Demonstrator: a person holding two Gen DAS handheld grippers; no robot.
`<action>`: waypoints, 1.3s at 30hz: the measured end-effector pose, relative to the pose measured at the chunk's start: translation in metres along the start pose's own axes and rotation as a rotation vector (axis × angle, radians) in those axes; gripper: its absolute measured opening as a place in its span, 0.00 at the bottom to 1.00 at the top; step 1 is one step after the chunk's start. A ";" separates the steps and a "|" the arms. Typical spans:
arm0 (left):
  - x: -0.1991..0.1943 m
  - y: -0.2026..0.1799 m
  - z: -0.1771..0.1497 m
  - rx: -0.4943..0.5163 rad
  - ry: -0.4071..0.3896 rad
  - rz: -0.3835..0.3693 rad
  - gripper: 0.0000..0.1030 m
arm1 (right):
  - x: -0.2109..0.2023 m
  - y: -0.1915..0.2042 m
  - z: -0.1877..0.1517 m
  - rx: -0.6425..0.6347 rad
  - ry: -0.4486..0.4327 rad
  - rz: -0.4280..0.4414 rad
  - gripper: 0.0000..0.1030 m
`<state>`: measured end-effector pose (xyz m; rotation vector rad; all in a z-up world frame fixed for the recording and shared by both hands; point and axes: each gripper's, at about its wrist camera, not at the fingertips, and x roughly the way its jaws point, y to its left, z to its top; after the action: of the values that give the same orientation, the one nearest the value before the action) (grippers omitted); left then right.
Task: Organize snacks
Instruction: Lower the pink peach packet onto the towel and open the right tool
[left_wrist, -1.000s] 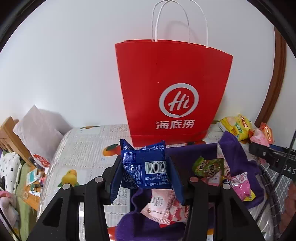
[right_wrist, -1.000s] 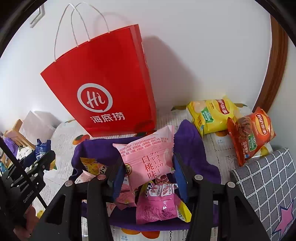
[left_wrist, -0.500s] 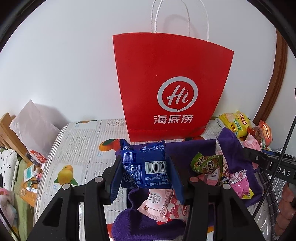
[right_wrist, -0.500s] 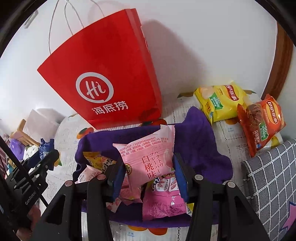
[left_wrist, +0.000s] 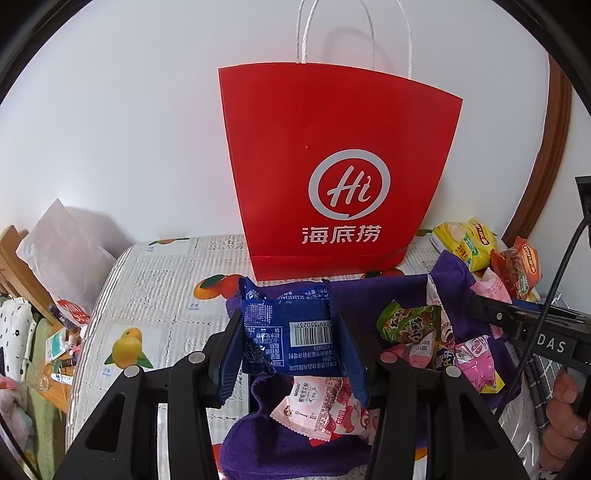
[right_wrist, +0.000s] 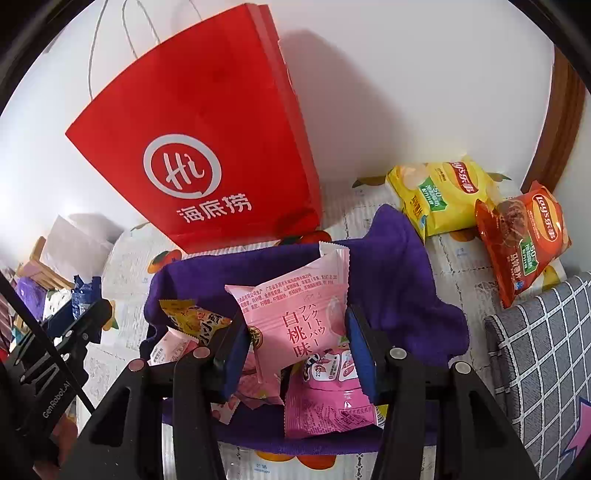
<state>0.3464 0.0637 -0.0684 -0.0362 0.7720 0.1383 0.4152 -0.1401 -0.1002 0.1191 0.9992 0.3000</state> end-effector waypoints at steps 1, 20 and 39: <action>0.000 0.000 0.000 0.000 0.000 0.000 0.45 | 0.001 0.001 0.000 -0.004 0.003 0.000 0.49; 0.001 0.001 0.001 -0.004 0.006 0.000 0.45 | 0.021 0.007 -0.005 -0.041 0.073 -0.006 0.50; 0.002 0.000 0.001 0.005 0.011 -0.004 0.46 | 0.027 0.016 -0.007 -0.068 0.105 0.000 0.59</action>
<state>0.3484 0.0641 -0.0690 -0.0338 0.7828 0.1320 0.4203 -0.1173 -0.1222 0.0423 1.0919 0.3430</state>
